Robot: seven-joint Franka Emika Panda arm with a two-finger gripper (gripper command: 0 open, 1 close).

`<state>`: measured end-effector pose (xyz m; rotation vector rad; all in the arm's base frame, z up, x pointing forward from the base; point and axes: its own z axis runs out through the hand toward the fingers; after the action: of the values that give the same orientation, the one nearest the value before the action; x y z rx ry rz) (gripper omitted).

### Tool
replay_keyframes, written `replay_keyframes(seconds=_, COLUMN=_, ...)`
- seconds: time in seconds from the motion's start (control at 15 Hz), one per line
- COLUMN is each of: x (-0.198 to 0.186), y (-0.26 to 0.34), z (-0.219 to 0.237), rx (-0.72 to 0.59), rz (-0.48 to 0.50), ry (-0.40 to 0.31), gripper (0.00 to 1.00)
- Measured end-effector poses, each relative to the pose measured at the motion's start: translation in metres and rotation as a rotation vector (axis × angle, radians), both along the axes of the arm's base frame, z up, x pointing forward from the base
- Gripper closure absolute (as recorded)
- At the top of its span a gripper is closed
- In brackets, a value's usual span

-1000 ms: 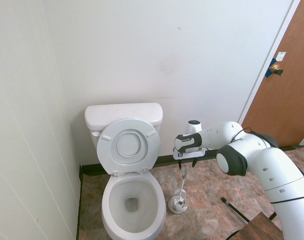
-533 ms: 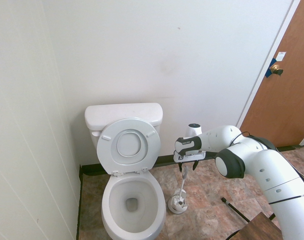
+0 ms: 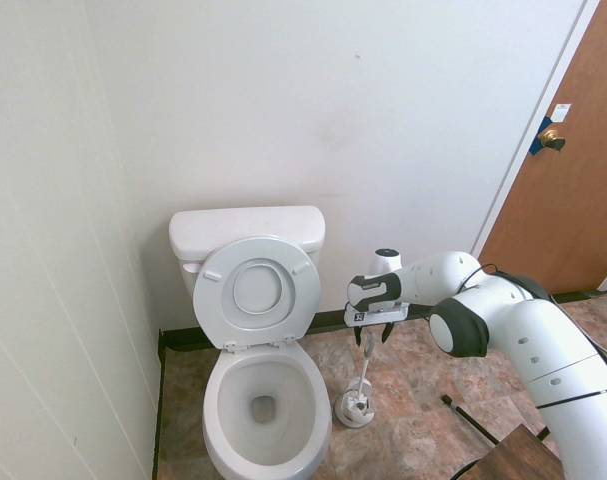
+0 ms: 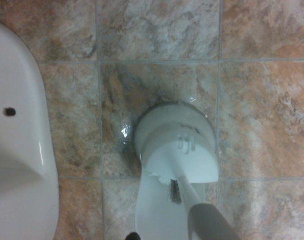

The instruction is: Clean the toilet

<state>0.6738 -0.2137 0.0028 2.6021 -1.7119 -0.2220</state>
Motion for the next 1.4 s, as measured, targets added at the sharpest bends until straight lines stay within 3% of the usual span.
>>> replay_keyframes(seconds=1.07, x=-0.006, y=-0.001, z=-0.003, rx=0.017, rz=0.010, ry=0.006, gripper=1.00)
replay_keyframes(seconds=1.4, x=-0.038, y=0.006, z=0.003, rx=0.022, rz=0.038, ry=0.035, gripper=1.00)
